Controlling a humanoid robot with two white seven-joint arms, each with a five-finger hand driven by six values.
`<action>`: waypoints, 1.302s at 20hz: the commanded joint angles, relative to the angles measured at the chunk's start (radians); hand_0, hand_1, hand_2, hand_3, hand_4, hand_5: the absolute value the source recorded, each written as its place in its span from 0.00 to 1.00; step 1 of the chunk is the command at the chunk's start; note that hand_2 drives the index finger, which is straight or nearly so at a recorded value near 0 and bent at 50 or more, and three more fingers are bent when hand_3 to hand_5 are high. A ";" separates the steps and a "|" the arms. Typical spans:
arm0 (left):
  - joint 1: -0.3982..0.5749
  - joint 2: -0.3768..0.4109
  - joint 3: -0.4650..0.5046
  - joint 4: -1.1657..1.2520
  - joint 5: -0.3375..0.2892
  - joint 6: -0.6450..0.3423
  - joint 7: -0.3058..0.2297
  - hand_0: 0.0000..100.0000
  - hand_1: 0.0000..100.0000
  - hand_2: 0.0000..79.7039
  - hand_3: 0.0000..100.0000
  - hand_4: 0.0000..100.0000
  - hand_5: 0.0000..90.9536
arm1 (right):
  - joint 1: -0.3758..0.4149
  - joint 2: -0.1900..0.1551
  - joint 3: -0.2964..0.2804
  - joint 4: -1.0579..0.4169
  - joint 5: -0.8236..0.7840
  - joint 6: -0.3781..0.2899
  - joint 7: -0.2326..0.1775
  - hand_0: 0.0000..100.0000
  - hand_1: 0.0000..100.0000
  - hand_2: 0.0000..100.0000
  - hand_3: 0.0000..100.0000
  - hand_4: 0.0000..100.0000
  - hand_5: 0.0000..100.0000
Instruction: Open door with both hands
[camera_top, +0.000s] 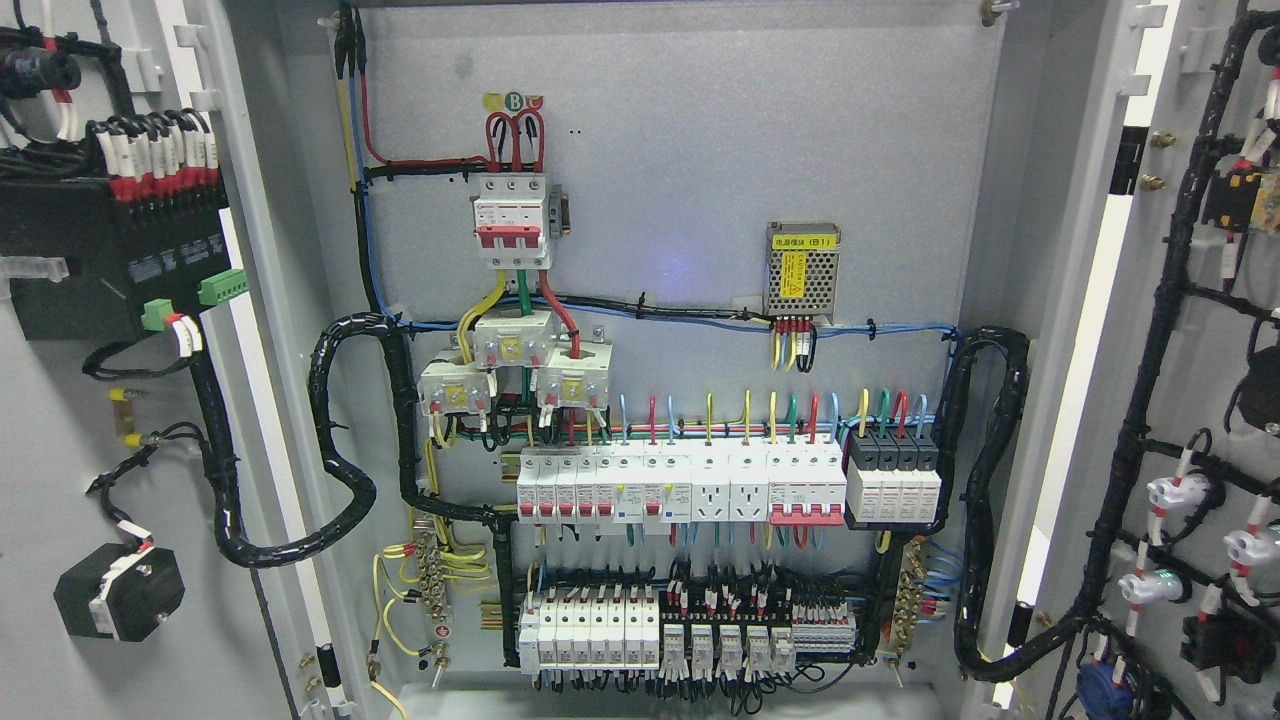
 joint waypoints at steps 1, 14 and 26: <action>-0.008 0.041 0.086 0.088 0.038 -0.081 0.000 0.00 0.00 0.00 0.00 0.03 0.00 | 0.022 0.001 -0.048 0.003 -0.048 0.000 0.003 0.11 0.00 0.00 0.00 0.00 0.00; -0.103 0.104 0.097 0.231 0.067 -0.007 0.000 0.00 0.00 0.00 0.00 0.03 0.00 | 0.025 -0.001 -0.086 0.078 -0.051 0.001 0.003 0.11 0.00 0.00 0.00 0.00 0.00; -0.192 0.150 0.129 0.340 0.094 0.056 0.000 0.00 0.00 0.00 0.00 0.03 0.00 | 0.058 0.002 -0.127 0.082 -0.094 0.001 0.003 0.11 0.00 0.00 0.00 0.00 0.00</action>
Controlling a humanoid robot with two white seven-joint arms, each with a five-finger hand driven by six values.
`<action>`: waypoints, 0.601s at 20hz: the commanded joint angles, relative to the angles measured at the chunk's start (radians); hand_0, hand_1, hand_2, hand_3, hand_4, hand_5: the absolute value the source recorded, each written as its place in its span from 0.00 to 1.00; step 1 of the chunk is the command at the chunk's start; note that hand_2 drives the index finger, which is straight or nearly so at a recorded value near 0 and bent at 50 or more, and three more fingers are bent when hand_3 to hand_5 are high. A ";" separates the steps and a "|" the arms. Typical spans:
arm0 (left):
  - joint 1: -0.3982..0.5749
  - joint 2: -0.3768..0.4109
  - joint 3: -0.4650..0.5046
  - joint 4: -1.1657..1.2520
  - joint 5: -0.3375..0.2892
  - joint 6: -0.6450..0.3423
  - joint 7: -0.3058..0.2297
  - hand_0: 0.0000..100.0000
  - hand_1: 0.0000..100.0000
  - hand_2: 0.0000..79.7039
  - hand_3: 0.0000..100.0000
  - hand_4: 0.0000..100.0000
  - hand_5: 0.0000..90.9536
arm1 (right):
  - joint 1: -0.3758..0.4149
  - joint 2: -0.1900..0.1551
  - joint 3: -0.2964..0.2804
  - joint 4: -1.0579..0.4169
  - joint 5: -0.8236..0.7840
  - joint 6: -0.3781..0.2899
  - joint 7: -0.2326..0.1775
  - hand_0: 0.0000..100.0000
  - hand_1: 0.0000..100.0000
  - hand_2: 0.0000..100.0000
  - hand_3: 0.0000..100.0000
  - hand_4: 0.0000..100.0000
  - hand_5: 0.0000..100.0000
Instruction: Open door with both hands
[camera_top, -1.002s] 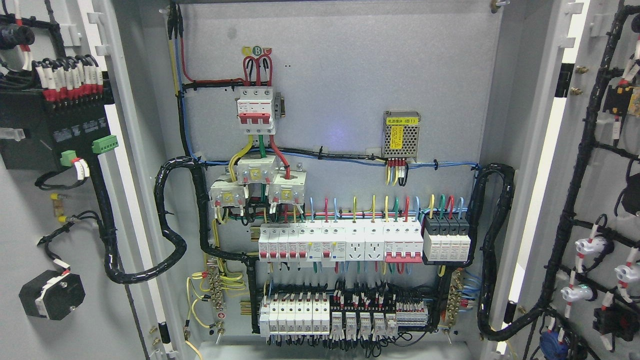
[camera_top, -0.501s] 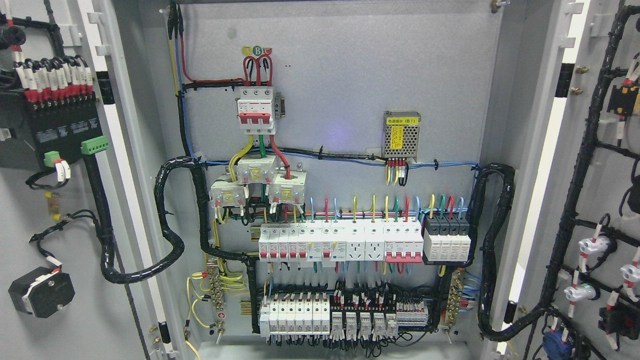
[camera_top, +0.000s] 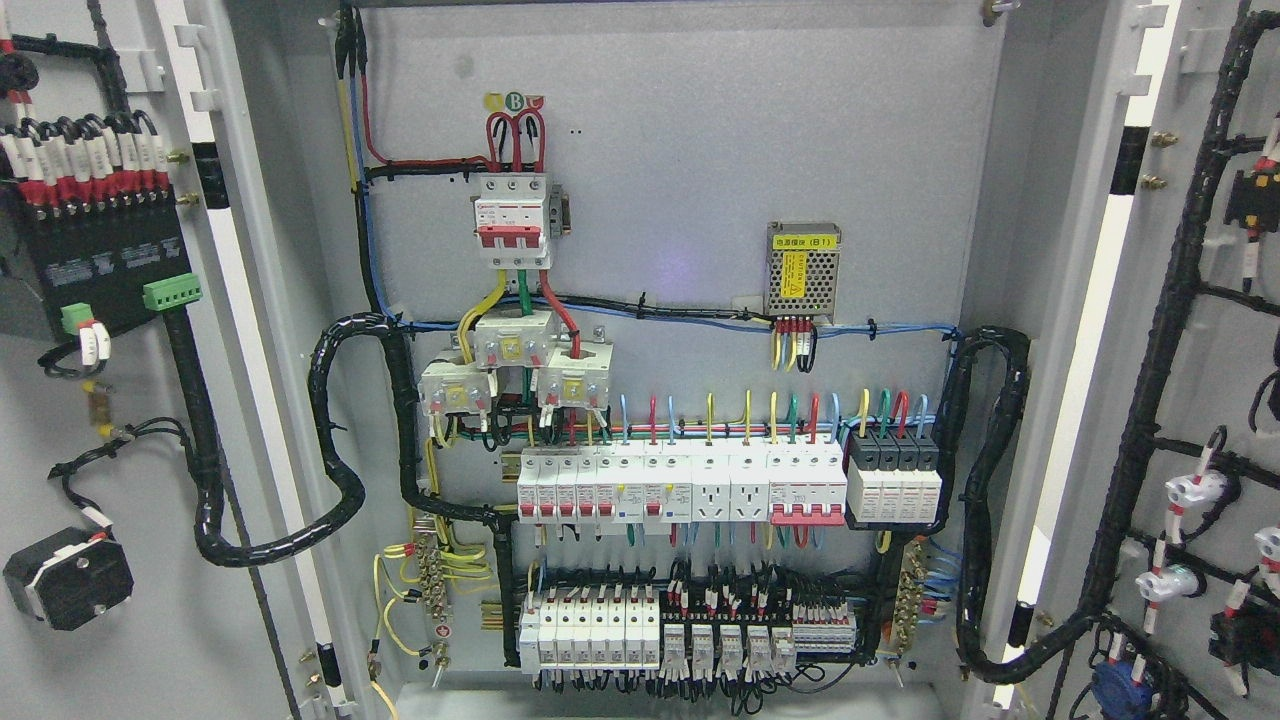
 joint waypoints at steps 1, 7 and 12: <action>-0.030 0.041 0.038 0.096 0.014 0.024 0.001 0.00 0.00 0.00 0.00 0.03 0.00 | 0.013 0.003 -0.033 0.018 -0.011 -0.002 0.000 0.11 0.00 0.00 0.00 0.00 0.00; -0.050 0.047 0.060 0.130 0.016 0.056 0.001 0.00 0.00 0.00 0.00 0.03 0.00 | 0.022 0.007 -0.038 0.020 -0.012 -0.002 0.000 0.11 0.00 0.00 0.00 0.00 0.00; -0.082 0.050 0.074 0.147 0.014 0.108 0.001 0.00 0.00 0.00 0.00 0.03 0.00 | 0.039 0.007 -0.056 0.026 -0.037 0.000 0.000 0.11 0.00 0.00 0.00 0.00 0.00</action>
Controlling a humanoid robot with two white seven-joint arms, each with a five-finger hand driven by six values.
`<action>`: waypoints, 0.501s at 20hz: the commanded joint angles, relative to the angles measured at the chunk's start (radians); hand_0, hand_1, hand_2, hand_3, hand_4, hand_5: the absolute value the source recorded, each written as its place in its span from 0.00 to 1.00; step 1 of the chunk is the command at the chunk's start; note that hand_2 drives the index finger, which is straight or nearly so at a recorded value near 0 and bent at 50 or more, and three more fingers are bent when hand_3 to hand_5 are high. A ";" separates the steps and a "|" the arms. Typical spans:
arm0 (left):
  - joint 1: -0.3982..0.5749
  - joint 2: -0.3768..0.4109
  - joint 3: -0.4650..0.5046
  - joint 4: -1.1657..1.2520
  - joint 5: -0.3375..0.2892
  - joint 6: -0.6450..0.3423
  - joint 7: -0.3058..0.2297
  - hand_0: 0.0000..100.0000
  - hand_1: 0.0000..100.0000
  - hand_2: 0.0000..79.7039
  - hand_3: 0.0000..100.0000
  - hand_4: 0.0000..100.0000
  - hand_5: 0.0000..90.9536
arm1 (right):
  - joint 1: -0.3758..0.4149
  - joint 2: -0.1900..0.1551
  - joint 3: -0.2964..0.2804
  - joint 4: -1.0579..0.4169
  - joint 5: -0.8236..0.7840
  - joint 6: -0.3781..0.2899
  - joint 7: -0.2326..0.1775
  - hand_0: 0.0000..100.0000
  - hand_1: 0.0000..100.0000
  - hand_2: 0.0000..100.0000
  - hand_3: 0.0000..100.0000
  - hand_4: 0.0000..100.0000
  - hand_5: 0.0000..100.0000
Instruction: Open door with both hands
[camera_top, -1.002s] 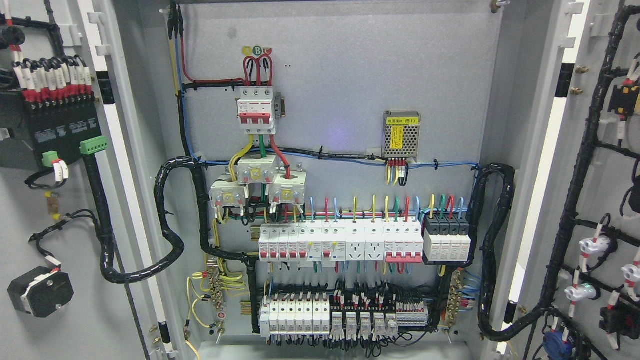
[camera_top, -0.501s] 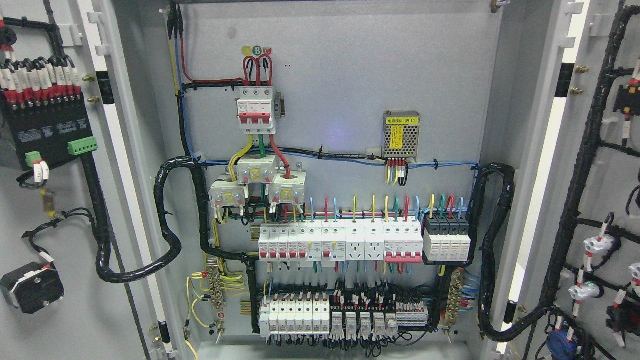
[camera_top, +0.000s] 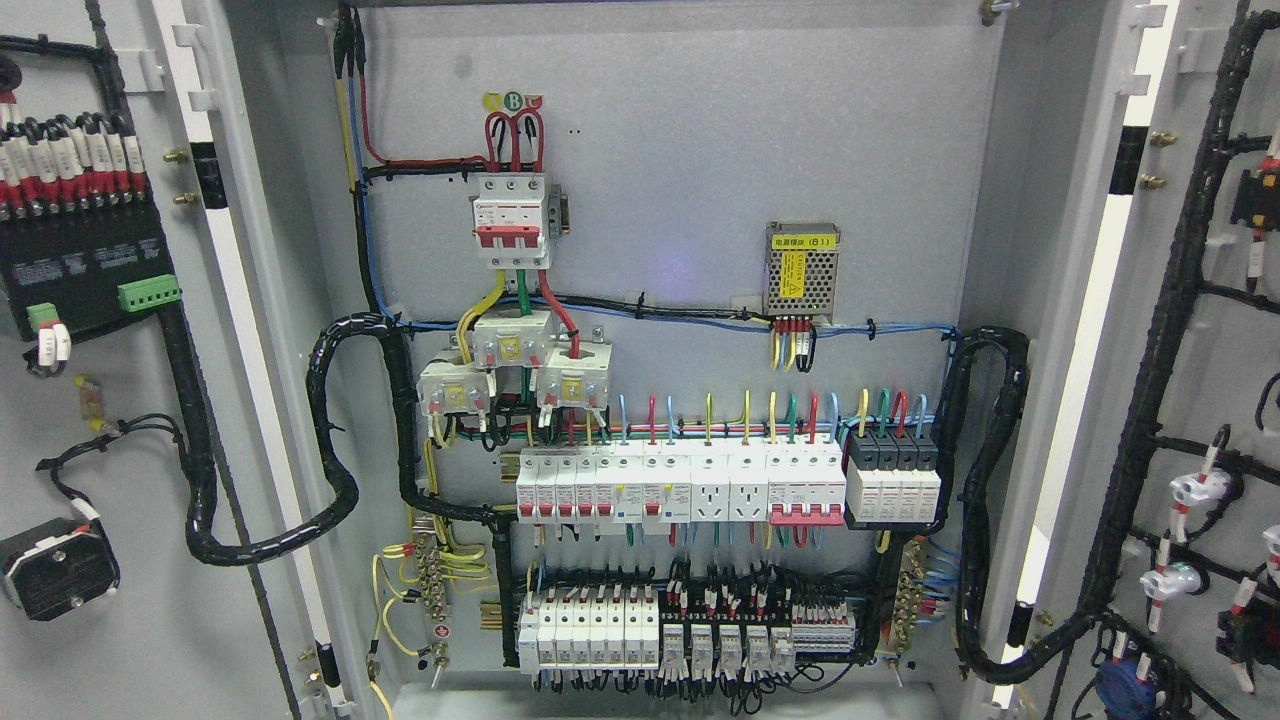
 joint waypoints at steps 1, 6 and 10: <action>-0.036 0.022 0.036 0.065 0.001 0.037 0.005 0.00 0.00 0.00 0.00 0.03 0.00 | 0.013 0.003 -0.028 0.017 -0.027 0.000 -0.002 0.11 0.00 0.00 0.00 0.00 0.00; -0.063 0.024 0.041 0.085 0.002 0.075 0.007 0.00 0.00 0.00 0.00 0.03 0.00 | 0.013 0.003 -0.033 0.026 -0.030 0.000 -0.002 0.11 0.00 0.00 0.00 0.00 0.00; -0.077 0.024 0.042 0.091 0.001 0.100 0.007 0.00 0.00 0.00 0.00 0.03 0.00 | 0.013 0.003 -0.033 0.035 -0.030 0.000 -0.002 0.11 0.00 0.00 0.00 0.00 0.00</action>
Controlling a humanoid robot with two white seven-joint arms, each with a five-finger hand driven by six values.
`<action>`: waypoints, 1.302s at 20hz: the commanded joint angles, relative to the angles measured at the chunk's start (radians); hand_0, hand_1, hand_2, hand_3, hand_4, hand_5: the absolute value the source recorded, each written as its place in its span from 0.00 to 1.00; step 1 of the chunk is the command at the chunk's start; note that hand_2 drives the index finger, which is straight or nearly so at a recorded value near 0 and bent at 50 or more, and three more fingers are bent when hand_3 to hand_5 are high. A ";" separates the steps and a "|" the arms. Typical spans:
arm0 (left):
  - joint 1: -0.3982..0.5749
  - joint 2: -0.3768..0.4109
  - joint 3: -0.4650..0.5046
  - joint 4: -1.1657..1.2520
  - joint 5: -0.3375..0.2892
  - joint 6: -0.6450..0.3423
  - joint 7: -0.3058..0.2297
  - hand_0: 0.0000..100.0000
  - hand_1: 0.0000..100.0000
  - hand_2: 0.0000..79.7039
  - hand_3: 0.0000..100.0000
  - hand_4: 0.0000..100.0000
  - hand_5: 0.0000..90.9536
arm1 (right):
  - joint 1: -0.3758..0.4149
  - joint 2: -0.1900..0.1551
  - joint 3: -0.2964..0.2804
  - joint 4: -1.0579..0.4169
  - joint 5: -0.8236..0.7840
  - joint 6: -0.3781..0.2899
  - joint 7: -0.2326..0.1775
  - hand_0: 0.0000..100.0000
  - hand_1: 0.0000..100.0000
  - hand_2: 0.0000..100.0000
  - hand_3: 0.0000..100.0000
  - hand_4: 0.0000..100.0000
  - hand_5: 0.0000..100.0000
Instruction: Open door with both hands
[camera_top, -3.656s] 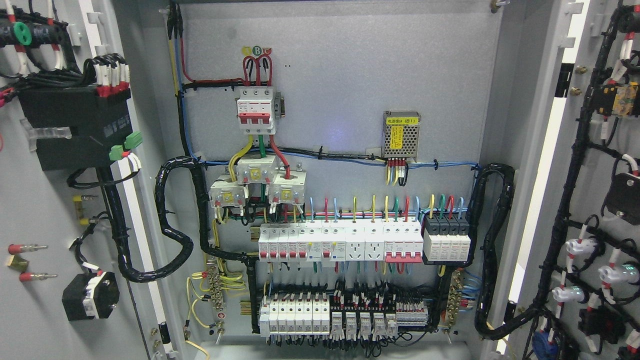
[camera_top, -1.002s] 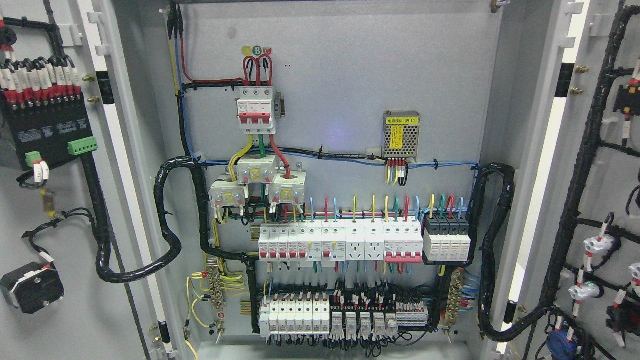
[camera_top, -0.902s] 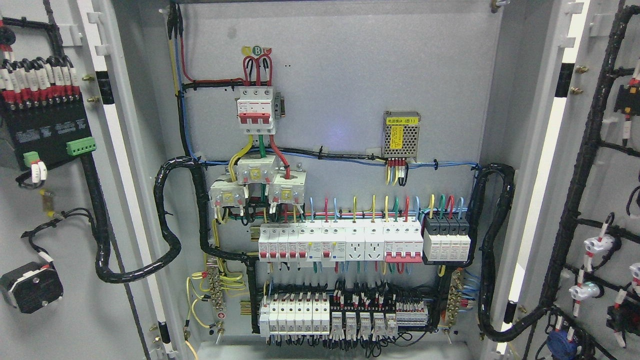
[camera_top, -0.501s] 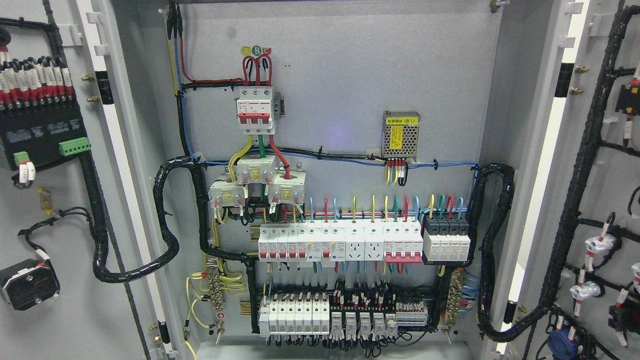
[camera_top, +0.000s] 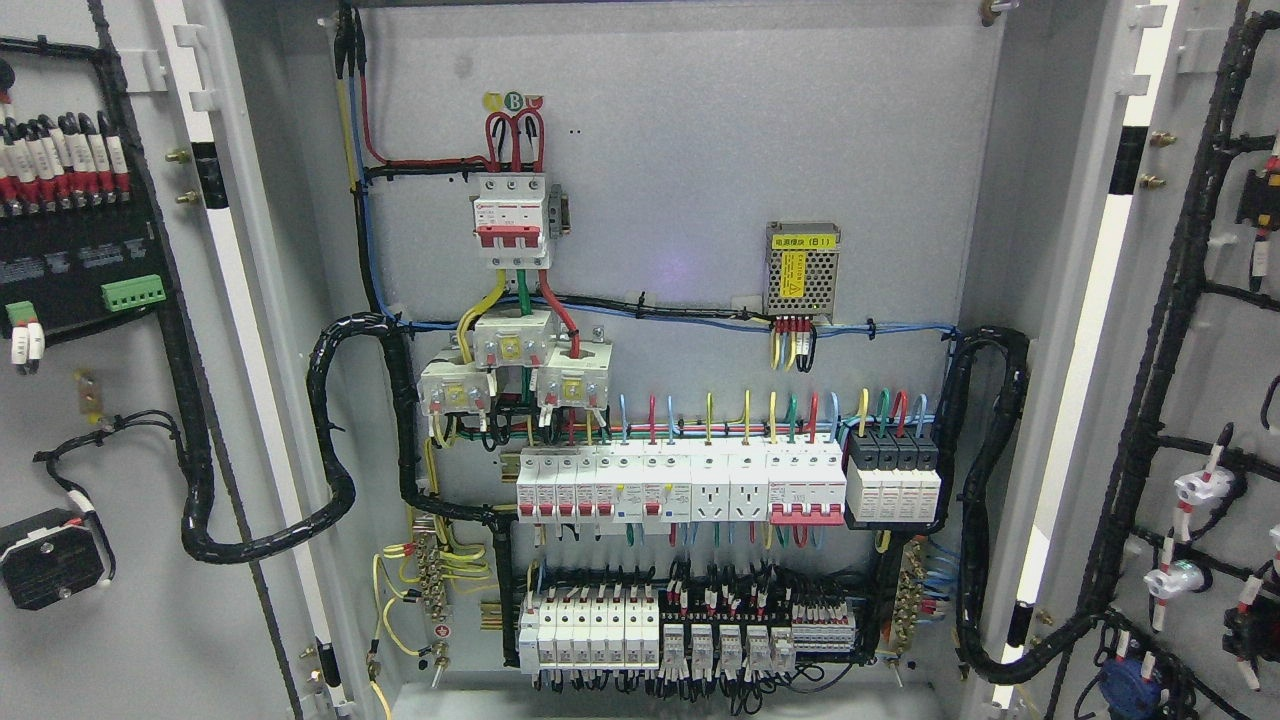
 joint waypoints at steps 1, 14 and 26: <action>-0.033 0.010 0.017 0.043 0.000 0.038 0.000 0.00 0.00 0.00 0.00 0.03 0.00 | 0.002 0.001 -0.014 0.023 -0.005 0.000 -0.004 0.11 0.00 0.00 0.00 0.00 0.00; -0.170 0.033 0.008 0.167 -0.009 0.153 0.000 0.00 0.00 0.00 0.00 0.03 0.00 | 0.002 0.002 -0.021 0.032 -0.007 0.000 -0.004 0.11 0.00 0.00 0.00 0.00 0.00; -0.178 0.039 0.004 0.168 -0.006 0.151 0.000 0.00 0.00 0.00 0.00 0.03 0.00 | 0.010 0.007 -0.034 0.019 -0.011 -0.003 -0.004 0.11 0.00 0.00 0.00 0.00 0.00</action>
